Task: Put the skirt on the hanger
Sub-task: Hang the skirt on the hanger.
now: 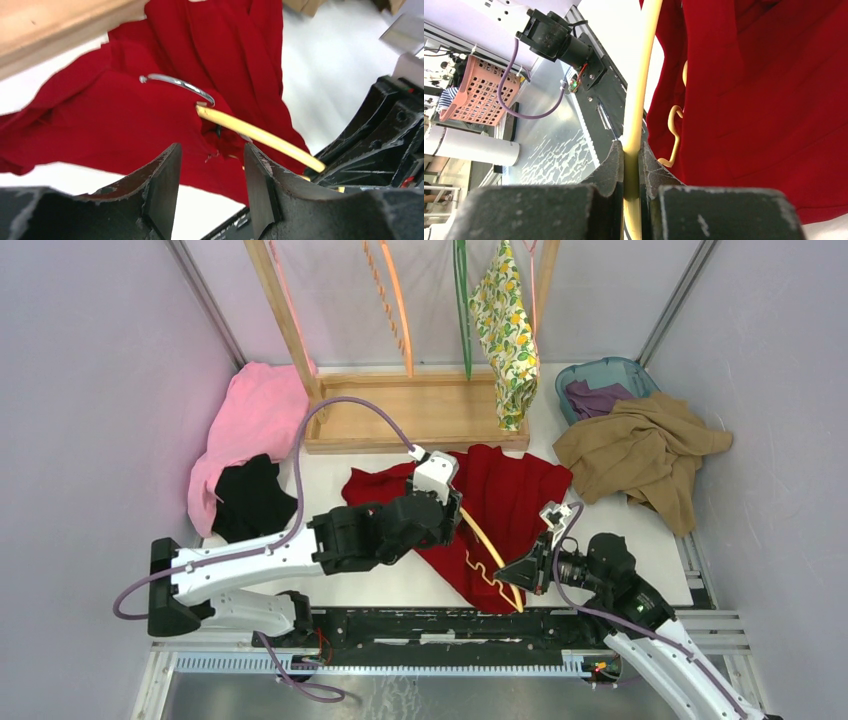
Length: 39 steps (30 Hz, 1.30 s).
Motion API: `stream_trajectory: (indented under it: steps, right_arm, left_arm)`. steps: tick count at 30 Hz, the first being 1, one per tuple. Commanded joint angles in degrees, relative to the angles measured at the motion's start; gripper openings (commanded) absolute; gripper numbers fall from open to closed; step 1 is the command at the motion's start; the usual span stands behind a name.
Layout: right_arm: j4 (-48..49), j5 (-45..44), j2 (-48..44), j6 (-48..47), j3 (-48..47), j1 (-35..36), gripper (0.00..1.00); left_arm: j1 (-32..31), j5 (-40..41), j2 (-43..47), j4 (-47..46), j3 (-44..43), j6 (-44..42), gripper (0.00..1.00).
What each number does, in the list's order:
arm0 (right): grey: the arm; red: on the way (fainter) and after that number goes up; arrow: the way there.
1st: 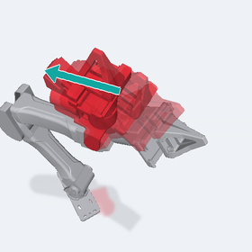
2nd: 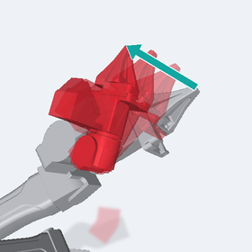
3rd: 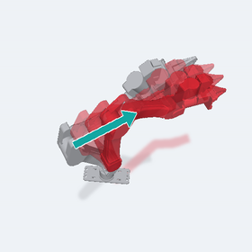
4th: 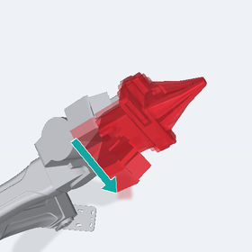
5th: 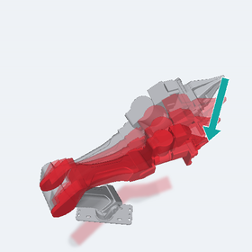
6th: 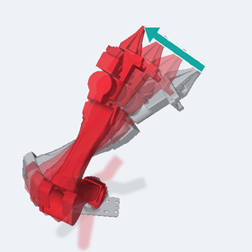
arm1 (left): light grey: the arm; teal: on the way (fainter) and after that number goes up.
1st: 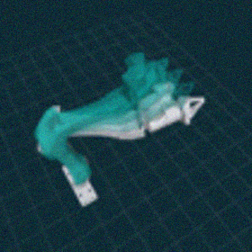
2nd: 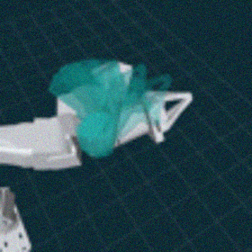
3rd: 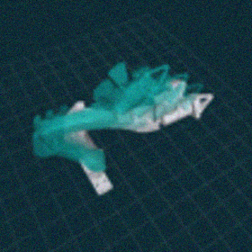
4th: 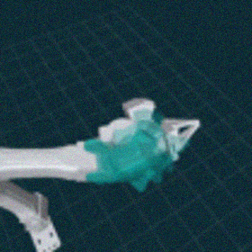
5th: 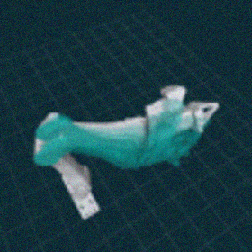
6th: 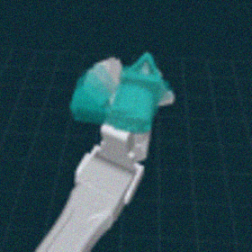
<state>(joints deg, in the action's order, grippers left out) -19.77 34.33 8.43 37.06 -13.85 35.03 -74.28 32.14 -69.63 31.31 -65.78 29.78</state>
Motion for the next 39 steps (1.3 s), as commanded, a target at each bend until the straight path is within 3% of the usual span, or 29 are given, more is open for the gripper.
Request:
stream_trajectory:
  steps: [1,23,33,39]
  right_arm:
    - [10.2,2.2,0.5,-1.3,-2.1,-0.1,0.01]
    - [14.9,3.9,2.9,0.9,-3.5,-0.1,0.01]
    - [15.7,4.6,4.2,0.8,-4.0,-0.1,0.01]
    - [15.6,4.6,4.0,1.0,-4.4,-0.1,0.01]
  left_arm:
    - [0.0,5.6,4.9,-14.5,4.3,-7.3,0.57]
    - [-0.1,4.5,14.0,-38.8,26.3,-11.8,0.56]
    - [-0.1,5.9,13.0,-47.5,28.7,-13.9,0.56]
    - [-0.1,6.8,10.9,-47.8,28.4,-14.6,0.56]
